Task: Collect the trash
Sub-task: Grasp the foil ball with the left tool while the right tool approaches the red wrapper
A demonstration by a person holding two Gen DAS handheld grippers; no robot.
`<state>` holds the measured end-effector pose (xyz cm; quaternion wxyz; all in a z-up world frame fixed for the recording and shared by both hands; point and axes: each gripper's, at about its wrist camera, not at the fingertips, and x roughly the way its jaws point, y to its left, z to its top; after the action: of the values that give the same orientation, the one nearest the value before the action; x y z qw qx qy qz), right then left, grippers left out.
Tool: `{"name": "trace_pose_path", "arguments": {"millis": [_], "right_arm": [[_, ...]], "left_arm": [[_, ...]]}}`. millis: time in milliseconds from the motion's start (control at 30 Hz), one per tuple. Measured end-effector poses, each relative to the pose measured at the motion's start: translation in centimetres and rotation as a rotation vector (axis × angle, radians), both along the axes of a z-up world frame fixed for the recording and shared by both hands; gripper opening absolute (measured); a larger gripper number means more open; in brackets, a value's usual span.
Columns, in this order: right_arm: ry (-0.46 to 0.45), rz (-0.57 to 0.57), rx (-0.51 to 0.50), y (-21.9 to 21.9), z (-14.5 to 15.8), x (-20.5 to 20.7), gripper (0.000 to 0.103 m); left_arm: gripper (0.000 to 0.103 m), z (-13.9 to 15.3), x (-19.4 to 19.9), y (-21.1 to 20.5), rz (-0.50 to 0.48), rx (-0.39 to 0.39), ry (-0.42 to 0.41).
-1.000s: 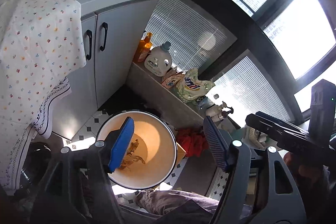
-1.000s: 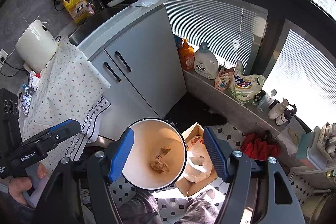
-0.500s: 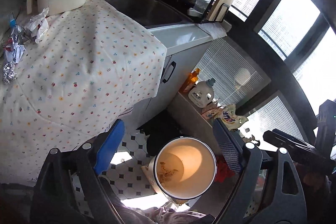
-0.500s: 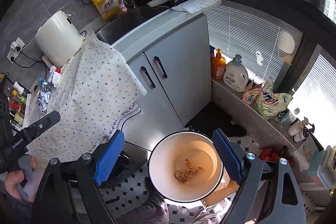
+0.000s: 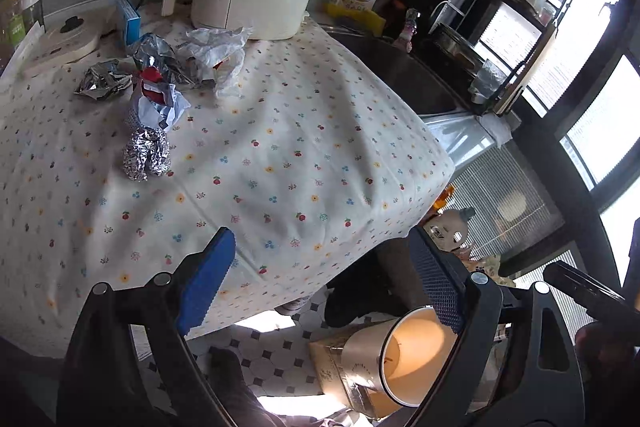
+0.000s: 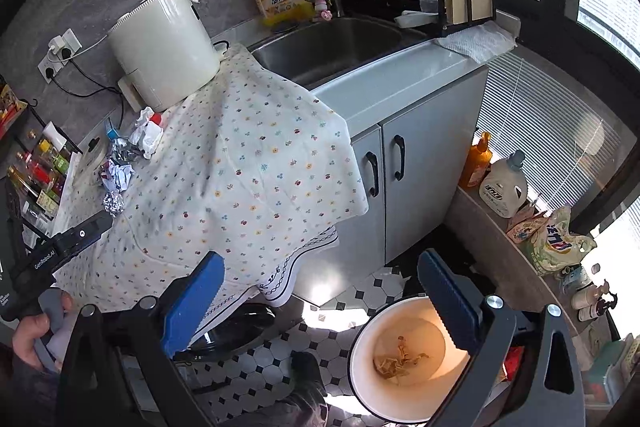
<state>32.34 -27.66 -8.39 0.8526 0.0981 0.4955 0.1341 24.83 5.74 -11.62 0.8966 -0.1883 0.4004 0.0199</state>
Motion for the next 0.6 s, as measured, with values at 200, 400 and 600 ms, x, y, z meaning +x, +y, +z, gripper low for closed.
{"name": "trace_pose_path", "arguments": {"millis": [200,400,600], "right_arm": [[0.001,0.020,-0.018,4.8,-0.1,2.2,0.095],[-0.008,0.040,-0.032,9.7,0.0,3.9,0.095],[0.010,0.046,-0.051,13.5,-0.3,5.1,0.095]], "left_arm": [[0.087,-1.2,0.6,5.8,0.067,-0.012,0.006],[0.087,-3.1,2.4,10.1,0.084,-0.008,0.033],[0.087,-4.4,4.8,12.4,0.068,0.002,0.056]]}}
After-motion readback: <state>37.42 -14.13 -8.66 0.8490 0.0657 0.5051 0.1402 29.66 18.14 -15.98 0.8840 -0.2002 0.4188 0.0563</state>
